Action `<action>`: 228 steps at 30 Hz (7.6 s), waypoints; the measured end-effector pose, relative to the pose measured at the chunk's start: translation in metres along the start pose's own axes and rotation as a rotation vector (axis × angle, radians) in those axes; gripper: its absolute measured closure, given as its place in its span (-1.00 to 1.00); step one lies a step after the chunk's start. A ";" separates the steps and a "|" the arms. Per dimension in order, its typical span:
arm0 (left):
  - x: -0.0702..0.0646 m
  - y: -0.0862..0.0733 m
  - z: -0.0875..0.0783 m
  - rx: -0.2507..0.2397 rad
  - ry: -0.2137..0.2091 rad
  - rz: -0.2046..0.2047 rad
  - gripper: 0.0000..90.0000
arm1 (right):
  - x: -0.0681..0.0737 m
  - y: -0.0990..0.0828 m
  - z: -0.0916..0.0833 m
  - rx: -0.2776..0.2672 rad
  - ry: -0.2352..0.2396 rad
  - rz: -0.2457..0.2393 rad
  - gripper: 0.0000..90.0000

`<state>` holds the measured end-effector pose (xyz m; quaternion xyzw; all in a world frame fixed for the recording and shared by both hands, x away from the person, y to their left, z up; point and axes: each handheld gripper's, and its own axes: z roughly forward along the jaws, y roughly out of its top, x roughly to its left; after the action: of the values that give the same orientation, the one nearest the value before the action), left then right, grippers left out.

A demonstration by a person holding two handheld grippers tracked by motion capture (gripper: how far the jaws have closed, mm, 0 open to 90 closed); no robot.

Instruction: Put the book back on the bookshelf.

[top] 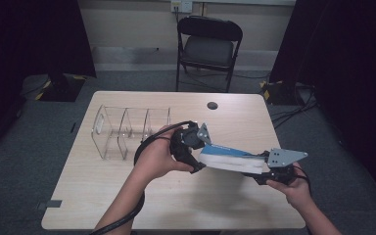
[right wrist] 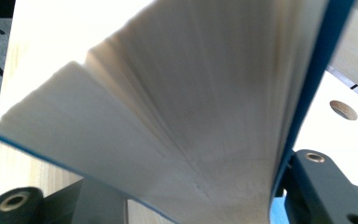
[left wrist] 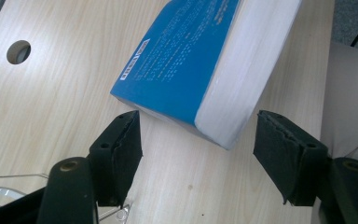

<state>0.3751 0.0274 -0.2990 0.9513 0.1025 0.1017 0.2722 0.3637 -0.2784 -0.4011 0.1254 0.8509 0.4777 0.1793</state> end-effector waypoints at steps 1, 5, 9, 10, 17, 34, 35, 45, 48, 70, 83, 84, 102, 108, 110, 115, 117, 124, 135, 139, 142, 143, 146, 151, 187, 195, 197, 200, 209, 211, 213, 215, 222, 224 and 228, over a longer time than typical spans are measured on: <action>0.000 -0.001 0.000 -0.002 -0.002 -0.004 -0.29 | 0.000 0.000 0.000 0.001 0.000 0.005 0.10; 0.002 -0.005 0.002 -0.003 0.008 -0.016 -0.29 | -0.002 0.001 0.000 0.001 0.005 0.014 0.10; 0.006 -0.010 0.004 -0.003 0.008 -0.037 -0.29 | -0.004 0.001 0.000 -0.003 0.009 0.025 0.10; 0.006 -0.012 0.004 0.001 0.005 -0.039 -0.29 | -0.004 0.001 -0.001 -0.004 0.008 0.029 0.10; 0.006 -0.016 0.004 -0.014 0.003 -0.050 -0.29 | -0.005 0.002 0.000 0.005 0.015 0.041 0.11; 0.003 -0.008 0.005 -0.012 0.009 -0.008 -0.29 | -0.003 0.004 -0.010 -0.006 0.053 0.080 0.12; 0.003 -0.007 0.005 -0.016 0.011 -0.002 -0.29 | -0.003 0.005 -0.011 -0.004 0.057 0.076 0.12; 0.005 0.002 0.013 -0.038 -0.008 0.008 -0.03 | -0.008 0.005 -0.013 -0.010 0.072 0.109 0.12; 0.004 0.004 0.014 -0.031 -0.003 0.015 -0.02 | -0.009 0.005 -0.013 -0.011 0.072 0.108 0.12; 0.000 0.015 0.020 -0.045 0.048 0.161 0.05 | -0.013 0.005 -0.013 -0.020 0.072 0.120 0.12; -0.001 0.022 0.019 -0.019 0.073 0.189 0.10 | -0.014 0.006 -0.014 -0.027 0.067 0.102 0.15; -0.001 0.022 0.019 -0.019 0.073 0.189 0.10 | -0.014 0.006 -0.014 -0.027 0.067 0.102 0.15; 0.007 0.039 -0.002 0.005 -0.004 0.123 0.16 | -0.022 0.015 -0.027 -0.066 0.181 0.158 0.26; 0.007 0.044 -0.010 0.028 -0.024 0.078 0.20 | -0.025 0.016 -0.030 -0.094 0.234 0.186 0.28; 0.008 0.045 -0.010 0.032 -0.028 0.065 0.20 | -0.027 0.016 -0.030 -0.095 0.245 0.194 0.26; 0.012 0.045 -0.008 0.007 -0.027 0.053 0.19 | -0.030 0.013 -0.030 -0.113 0.227 0.210 0.23; 0.015 0.042 -0.006 -0.025 -0.028 0.053 0.18 | -0.031 0.011 -0.029 -0.120 0.219 0.211 0.21; 0.017 0.045 -0.002 -0.040 -0.049 0.033 0.16 | -0.029 0.005 -0.030 -0.105 0.141 0.203 0.00; 0.016 0.048 -0.003 -0.022 -0.058 -0.023 0.25 | -0.026 -0.007 -0.028 -0.073 0.047 0.186 -0.29; 0.009 0.051 -0.007 -0.002 -0.091 -0.043 0.34 | -0.029 -0.012 -0.028 -0.081 0.019 0.194 -0.29; 0.007 0.052 -0.006 0.006 -0.074 -0.055 0.34 | -0.032 -0.012 -0.025 -0.075 0.011 0.196 -0.34; 0.007 0.052 -0.006 0.006 -0.074 -0.055 0.33 | -0.032 -0.012 -0.025 -0.075 0.011 0.196 -0.34; 0.008 0.050 -0.005 -0.013 -0.059 -0.055 0.31 | -0.030 -0.012 -0.025 -0.074 -0.005 0.183 -0.33; 0.008 0.051 0.000 -0.024 -0.046 -0.055 0.26 | -0.031 -0.013 -0.024 -0.080 -0.008 0.188 -0.33; 0.006 0.077 0.055 0.092 -0.102 -0.025 0.20 | -0.007 -0.081 -0.011 0.107 -0.108 0.285 -0.62; 0.007 0.077 0.055 0.097 -0.087 -0.038 0.15 | 0.002 -0.099 -0.001 0.211 -0.128 0.336 -0.65; 0.008 0.077 0.056 0.090 -0.092 -0.066 0.12 | 0.003 -0.102 0.001 0.220 -0.121 0.334 -0.66; 0.008 0.076 0.055 0.092 -0.097 -0.071 0.07 | 0.006 -0.105 0.004 0.251 -0.117 0.327 -0.66; 0.007 0.076 0.055 0.100 -0.094 -0.072 0.02 | 0.008 -0.108 0.008 0.273 -0.133 0.326 -0.68; 0.008 0.075 0.055 0.069 -0.096 -0.082 -0.08 | 0.009 -0.109 0.008 0.260 -0.142 0.329 -0.68; 0.008 0.075 0.055 0.068 -0.099 -0.080 -0.03 | 0.009 -0.109 0.008 0.261 -0.145 0.330 -0.69; 0.007 0.075 0.055 0.072 -0.107 -0.071 0.08 | 0.008 -0.109 0.007 0.264 -0.149 0.334 -0.69; 0.002 0.076 0.054 0.059 -0.105 -0.003 0.29 | 0.008 -0.109 0.007 0.264 -0.149 0.334 -0.68; 0.002 0.075 0.054 0.053 -0.102 -0.006 0.31 | 0.008 -0.109 0.007 0.263 -0.148 0.334 -0.69; -0.004 0.075 0.053 0.052 -0.094 0.000 0.35 | 0.008 -0.109 0.007 0.264 -0.148 0.334 -0.69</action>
<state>0.3953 -0.0623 -0.3026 0.9618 0.0921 0.0542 0.2519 0.3547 -0.3255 -0.4997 0.3218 0.8579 0.3748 0.1416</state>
